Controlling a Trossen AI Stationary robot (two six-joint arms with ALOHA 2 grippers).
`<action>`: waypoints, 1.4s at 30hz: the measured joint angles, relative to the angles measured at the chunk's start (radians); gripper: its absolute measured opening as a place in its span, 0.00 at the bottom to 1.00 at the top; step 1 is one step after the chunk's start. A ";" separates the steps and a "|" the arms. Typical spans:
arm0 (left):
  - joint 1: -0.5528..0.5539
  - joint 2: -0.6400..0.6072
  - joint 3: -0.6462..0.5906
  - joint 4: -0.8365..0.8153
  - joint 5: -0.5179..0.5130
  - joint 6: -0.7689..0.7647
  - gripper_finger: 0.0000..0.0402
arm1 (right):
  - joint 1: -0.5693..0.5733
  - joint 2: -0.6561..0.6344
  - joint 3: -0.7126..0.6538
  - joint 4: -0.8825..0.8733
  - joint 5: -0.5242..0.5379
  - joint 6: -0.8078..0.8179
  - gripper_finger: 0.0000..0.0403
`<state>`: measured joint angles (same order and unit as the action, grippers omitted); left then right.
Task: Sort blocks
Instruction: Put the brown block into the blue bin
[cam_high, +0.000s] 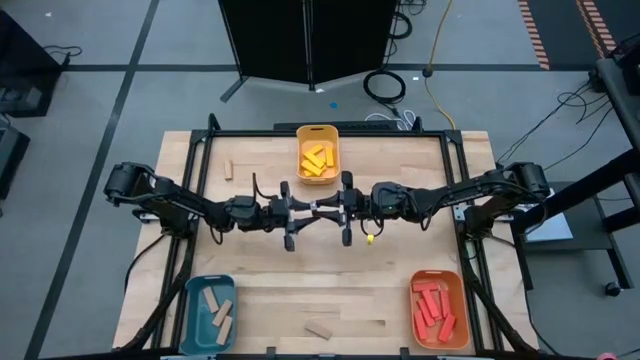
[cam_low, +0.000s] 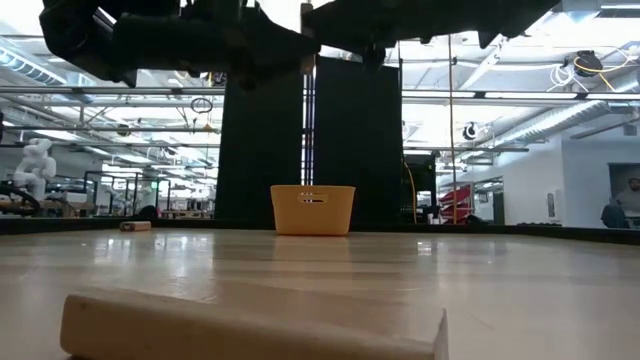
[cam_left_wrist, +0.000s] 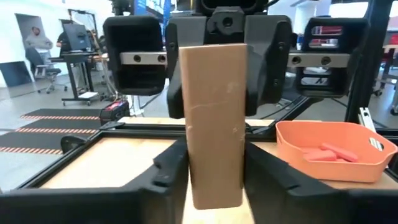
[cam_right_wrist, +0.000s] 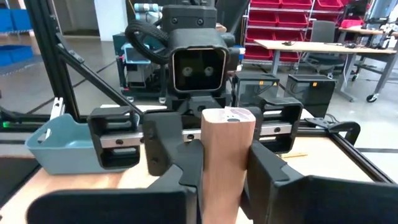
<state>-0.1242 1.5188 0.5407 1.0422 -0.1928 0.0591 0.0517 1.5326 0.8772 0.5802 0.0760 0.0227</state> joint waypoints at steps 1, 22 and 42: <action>0.000 0.000 0.000 -0.001 -0.003 -0.002 0.28 | 0.000 0.000 0.000 -0.006 -0.001 -0.003 0.12; -0.001 -0.269 0.037 -0.481 -0.097 -0.113 0.22 | -0.022 -0.126 0.000 -0.292 0.005 -0.043 0.55; -0.645 -0.412 0.385 -1.671 0.002 -1.699 0.22 | -0.012 -0.047 0.000 -0.413 -0.003 -0.037 0.56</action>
<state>-0.7687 1.1067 0.9253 -0.6284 -0.1910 -1.6403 0.0395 1.4851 0.8768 0.1670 0.0731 -0.0145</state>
